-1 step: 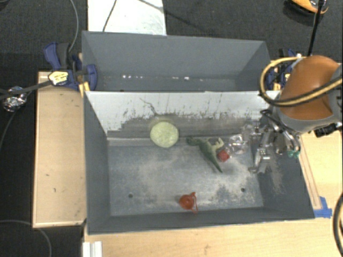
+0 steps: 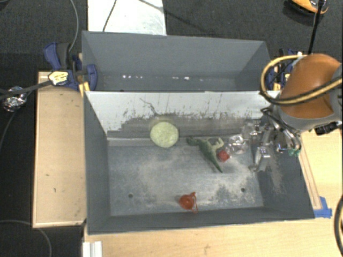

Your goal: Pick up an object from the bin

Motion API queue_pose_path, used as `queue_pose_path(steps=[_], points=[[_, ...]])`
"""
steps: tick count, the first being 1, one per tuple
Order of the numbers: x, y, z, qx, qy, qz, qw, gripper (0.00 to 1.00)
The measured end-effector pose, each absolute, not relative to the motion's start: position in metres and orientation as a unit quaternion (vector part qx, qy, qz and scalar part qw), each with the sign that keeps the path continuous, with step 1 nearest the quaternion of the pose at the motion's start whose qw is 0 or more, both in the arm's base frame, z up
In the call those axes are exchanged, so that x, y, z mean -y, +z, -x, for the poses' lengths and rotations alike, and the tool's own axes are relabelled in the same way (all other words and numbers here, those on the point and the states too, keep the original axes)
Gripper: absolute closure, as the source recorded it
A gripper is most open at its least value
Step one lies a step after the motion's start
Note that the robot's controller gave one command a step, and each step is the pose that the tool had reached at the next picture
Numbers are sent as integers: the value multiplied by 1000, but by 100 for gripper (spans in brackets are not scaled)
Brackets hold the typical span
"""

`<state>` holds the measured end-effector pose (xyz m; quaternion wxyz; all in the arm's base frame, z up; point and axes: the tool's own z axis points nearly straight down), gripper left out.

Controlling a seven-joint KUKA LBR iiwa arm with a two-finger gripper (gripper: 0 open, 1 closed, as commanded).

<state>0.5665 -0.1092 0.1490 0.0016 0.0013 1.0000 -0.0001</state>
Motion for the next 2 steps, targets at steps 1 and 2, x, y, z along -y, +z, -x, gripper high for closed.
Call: queue_pose_path(steps=[1, 2], points=[[69, 92, -588, -1000, 0, -18, 3, 0], [40, 82, -582, -999, 1, -44, -2, 0]])
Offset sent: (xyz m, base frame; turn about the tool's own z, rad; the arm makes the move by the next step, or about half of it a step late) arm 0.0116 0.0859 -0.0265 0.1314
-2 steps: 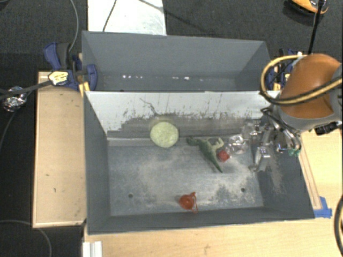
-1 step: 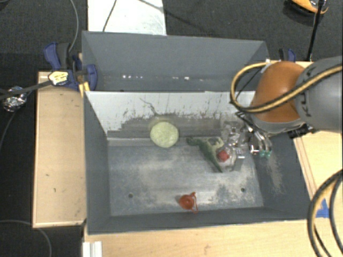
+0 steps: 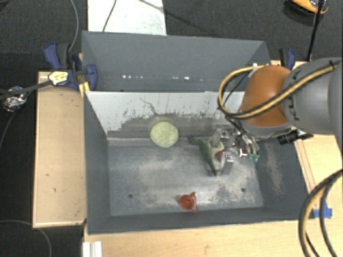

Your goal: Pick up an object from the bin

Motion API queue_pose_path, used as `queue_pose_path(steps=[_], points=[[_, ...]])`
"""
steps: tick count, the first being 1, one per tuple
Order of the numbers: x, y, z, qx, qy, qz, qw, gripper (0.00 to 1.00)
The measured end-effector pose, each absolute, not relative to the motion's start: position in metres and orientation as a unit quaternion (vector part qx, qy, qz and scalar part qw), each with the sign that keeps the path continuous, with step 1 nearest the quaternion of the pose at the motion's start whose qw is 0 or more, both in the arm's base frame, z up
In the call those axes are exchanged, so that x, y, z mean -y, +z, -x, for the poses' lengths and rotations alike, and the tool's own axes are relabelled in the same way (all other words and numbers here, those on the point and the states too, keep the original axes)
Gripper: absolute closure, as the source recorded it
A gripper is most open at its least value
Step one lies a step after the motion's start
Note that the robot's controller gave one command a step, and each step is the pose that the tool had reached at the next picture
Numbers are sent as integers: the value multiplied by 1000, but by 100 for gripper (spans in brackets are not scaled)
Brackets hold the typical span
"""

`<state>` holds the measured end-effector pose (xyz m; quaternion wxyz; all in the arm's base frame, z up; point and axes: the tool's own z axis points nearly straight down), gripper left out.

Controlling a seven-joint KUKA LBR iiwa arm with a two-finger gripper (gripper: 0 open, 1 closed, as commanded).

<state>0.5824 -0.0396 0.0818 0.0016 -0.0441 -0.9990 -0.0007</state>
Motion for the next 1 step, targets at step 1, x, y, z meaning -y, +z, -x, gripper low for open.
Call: queue_pose_path(steps=[1], points=[[20, 100, -580, 991, -1, 130, -4, 0]])
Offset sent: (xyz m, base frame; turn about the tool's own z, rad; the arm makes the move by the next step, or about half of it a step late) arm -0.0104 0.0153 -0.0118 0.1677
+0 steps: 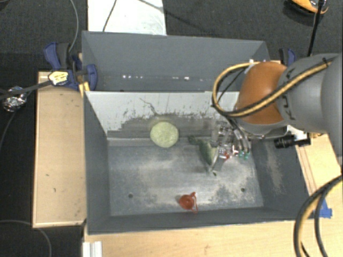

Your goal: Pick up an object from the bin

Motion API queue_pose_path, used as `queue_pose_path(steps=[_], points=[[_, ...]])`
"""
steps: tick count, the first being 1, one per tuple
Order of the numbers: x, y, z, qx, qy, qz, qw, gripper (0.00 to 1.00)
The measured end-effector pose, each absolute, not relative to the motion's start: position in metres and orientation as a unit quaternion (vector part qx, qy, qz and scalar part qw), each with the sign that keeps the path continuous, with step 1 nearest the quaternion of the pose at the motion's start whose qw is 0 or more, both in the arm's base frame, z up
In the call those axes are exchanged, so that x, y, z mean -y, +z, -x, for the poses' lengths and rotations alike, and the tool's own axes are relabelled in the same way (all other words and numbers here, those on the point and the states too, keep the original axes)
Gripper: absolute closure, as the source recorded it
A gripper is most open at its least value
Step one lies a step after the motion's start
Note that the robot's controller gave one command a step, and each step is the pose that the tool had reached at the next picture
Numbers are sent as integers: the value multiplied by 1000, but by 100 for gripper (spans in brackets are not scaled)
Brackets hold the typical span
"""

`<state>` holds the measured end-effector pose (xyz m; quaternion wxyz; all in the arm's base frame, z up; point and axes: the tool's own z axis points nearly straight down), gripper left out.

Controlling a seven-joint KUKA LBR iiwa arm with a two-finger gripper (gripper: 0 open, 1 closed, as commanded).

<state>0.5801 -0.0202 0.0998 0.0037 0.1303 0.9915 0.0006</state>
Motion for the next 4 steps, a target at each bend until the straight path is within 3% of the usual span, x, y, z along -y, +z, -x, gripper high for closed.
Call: queue_pose_path(steps=[1, 2, 4], points=[[24, 73, -576, -992, 1, -128, 6, 0], [2, 75, -580, -978, 1, -207, 11, 100], [3, 76, -580, -978, 1, -207, 11, 100]])
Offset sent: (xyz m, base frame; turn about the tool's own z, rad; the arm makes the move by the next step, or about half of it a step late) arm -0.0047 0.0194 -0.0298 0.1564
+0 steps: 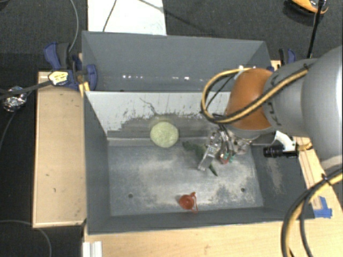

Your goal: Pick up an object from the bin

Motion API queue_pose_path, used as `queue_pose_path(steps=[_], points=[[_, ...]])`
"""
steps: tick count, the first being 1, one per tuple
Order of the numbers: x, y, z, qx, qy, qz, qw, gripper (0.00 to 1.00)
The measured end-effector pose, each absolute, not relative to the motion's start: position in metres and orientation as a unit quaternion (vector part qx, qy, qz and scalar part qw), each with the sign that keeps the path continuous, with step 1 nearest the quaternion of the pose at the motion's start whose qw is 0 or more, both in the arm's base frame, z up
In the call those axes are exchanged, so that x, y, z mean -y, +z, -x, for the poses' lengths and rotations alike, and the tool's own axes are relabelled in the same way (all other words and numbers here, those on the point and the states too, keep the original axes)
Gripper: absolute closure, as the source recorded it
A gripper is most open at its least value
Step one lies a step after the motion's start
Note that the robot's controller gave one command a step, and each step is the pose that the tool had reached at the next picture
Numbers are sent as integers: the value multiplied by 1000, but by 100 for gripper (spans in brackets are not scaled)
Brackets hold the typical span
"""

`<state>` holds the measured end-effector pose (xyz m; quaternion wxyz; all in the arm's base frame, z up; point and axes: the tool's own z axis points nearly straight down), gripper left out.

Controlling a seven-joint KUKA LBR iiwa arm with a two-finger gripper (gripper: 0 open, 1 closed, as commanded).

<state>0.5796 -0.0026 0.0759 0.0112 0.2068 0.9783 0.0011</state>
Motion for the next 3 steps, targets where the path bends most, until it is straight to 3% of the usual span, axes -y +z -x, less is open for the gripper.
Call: queue_pose_path(steps=[3], points=[[2, 106, -578, -979, 1, -205, 9, 100]])
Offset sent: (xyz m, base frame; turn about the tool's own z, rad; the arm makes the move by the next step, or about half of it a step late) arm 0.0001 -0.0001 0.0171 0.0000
